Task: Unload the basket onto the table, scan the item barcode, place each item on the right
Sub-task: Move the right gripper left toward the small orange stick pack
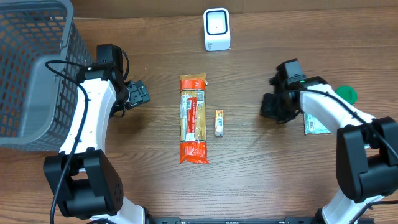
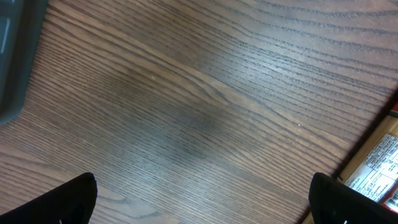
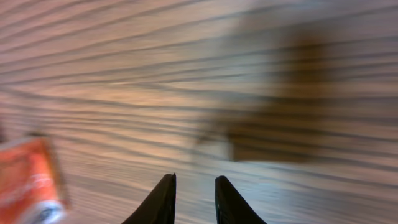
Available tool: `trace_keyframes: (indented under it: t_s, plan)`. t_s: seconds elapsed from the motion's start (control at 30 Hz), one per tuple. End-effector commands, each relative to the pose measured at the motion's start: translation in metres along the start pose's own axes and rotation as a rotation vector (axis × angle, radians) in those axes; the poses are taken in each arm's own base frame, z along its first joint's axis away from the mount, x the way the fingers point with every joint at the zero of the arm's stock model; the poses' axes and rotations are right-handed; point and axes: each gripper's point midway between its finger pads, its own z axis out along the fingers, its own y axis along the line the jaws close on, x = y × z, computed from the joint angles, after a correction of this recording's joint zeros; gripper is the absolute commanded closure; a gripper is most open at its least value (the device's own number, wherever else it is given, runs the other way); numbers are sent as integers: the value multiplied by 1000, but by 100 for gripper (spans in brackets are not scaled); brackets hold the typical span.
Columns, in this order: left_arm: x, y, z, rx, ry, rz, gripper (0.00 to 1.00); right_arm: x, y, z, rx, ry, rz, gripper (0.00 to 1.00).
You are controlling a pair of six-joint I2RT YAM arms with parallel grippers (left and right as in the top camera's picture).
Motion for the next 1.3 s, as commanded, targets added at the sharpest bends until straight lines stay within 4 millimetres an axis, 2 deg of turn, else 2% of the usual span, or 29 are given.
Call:
trace_keyframes:
  t_s: [0.0,0.17,0.3,0.4,0.53,0.73,0.9,1.07,1.27]
  plan:
    - [-3,0,-3,-4,-14,13,0,11,48,1,-114,19,-35,76]
    - [-3,0,-3,-4,-14,13,0,20,93,9,-155,-12,-152,69]
    - [-3,0,-3,-4,-14,13,0,11,101,7,-136,-65,-111,64]
    - [-3,0,-3,-4,-14,13,0,2,105,-3,-128,-100,-107,62]
    - [-3,0,-3,-4,-14,13,0,-6,120,-18,-148,-127,-126,60]
    - [-3,0,-3,-4,-14,13,0,0,148,-23,-162,-145,-192,59]
    - [-3,0,-3,-4,-14,13,0,10,148,-16,-47,-180,-238,56]
    - [-3,0,-3,-4,-14,13,0,12,135,-11,108,-246,-272,52]
    - [-3,0,-3,-4,-14,13,0,20,136,-4,89,-226,-275,51]
